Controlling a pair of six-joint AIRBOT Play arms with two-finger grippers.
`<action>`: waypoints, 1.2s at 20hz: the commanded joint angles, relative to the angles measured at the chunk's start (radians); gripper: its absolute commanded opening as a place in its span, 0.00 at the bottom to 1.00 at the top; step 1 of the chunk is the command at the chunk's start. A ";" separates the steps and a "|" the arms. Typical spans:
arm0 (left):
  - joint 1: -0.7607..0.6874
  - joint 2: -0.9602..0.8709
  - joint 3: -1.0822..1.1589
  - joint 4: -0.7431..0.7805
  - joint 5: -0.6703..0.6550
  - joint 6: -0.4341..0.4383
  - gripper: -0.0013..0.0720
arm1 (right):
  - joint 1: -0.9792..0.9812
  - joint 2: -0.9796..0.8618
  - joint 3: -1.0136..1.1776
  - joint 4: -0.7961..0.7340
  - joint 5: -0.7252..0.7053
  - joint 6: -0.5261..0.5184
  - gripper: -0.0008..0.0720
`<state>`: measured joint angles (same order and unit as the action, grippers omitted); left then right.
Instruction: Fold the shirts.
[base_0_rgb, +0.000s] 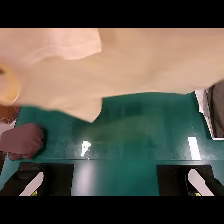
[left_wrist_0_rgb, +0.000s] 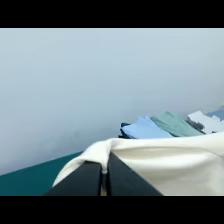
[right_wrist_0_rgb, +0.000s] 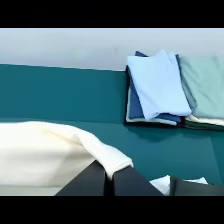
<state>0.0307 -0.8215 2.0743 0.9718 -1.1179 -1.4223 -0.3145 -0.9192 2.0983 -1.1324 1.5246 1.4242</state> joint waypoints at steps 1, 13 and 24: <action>0.001 -0.007 0.032 0.063 0.001 -0.039 0.05 | 0.000 -0.016 0.029 -0.048 0.079 0.064 0.03; 0.001 -0.597 -0.470 0.099 -0.195 -0.035 0.05 | 0.259 -0.612 -0.340 -0.151 0.159 0.091 0.03; 0.006 -0.854 -0.400 0.103 0.001 0.018 0.05 | 0.280 -0.923 -0.080 -0.148 -0.018 0.037 0.03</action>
<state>0.0322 -1.6554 1.6402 1.0683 -1.0851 -1.4139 -0.0360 -1.8206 1.9545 -1.2716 1.5185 1.4960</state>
